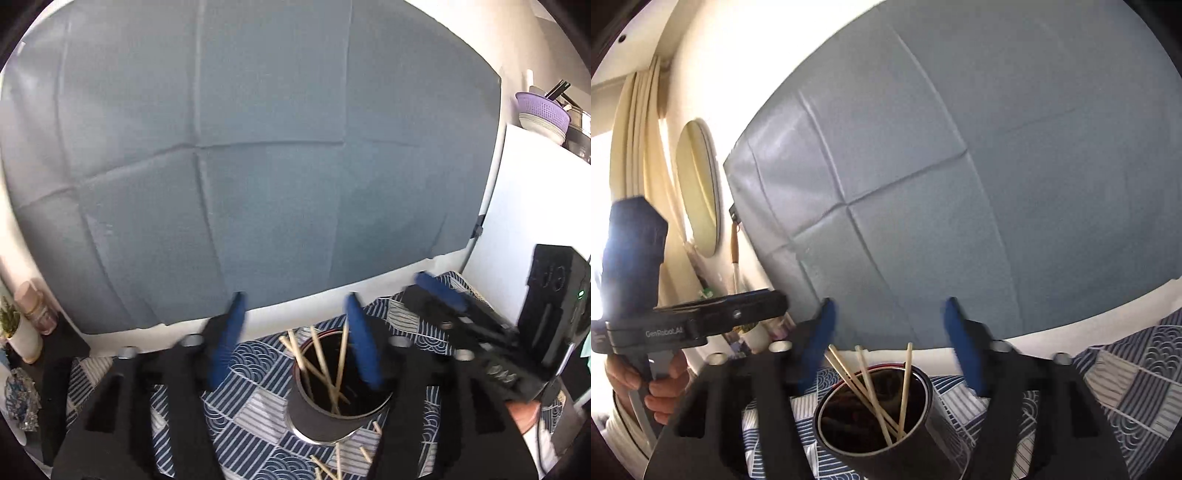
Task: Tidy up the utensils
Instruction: 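Open the left gripper over the cup while the right gripper releases its stick into it, then lower both open grippers toward the sticks lying beside the cup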
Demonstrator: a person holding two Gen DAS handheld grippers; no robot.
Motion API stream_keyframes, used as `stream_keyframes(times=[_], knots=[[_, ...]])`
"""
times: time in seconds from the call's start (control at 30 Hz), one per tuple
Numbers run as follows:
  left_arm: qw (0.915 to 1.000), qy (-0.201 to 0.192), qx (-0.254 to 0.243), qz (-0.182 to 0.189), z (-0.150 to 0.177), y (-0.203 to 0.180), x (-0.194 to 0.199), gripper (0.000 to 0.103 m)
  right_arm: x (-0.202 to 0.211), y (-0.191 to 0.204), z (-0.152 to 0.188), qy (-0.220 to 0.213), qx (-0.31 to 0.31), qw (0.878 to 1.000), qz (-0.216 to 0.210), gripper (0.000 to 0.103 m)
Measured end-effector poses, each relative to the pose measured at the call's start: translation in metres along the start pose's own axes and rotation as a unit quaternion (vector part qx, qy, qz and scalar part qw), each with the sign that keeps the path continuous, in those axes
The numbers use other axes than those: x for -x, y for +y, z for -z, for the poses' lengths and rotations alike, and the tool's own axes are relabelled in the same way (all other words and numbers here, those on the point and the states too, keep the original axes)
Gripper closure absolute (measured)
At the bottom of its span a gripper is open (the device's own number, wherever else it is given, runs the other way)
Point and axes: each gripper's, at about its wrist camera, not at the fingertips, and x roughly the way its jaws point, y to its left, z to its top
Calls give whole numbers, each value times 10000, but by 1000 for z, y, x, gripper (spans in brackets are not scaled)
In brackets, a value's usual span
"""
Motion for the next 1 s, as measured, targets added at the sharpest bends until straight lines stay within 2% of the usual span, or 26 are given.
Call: stream_keyframes(times=[0.03, 0.07, 0.1, 0.3, 0.6, 0.8, 1.0], knots=[[10000, -28, -18, -25, 2, 0, 5, 29, 5, 1, -1, -15, 0, 10000, 47, 30], [10000, -63, -28, -49, 4, 1, 11, 24, 9, 2, -2, -40, -11, 10000, 79, 19], [10000, -67, -31, -40, 7, 2, 14, 23, 14, 3, -3, -75, -9, 9999, 89, 16], [10000, -1, -23, 36, 31, 5, 32, 7, 38, 9, 2, 99, 37, 9992, 387, 12], [9965, 684, -464, -144, 88, 1, 15, 6, 66, 18, 39, 761, 443, 9927, 830, 10], [9905, 1266, -525, -61, 131, 2, 0, 6, 69, 28, 72, 1367, 793, 9803, 1188, 10], [9826, 1785, -508, 40, 166, 2, -14, 6, 66, 25, 102, 2022, 672, 9662, 1450, 10]])
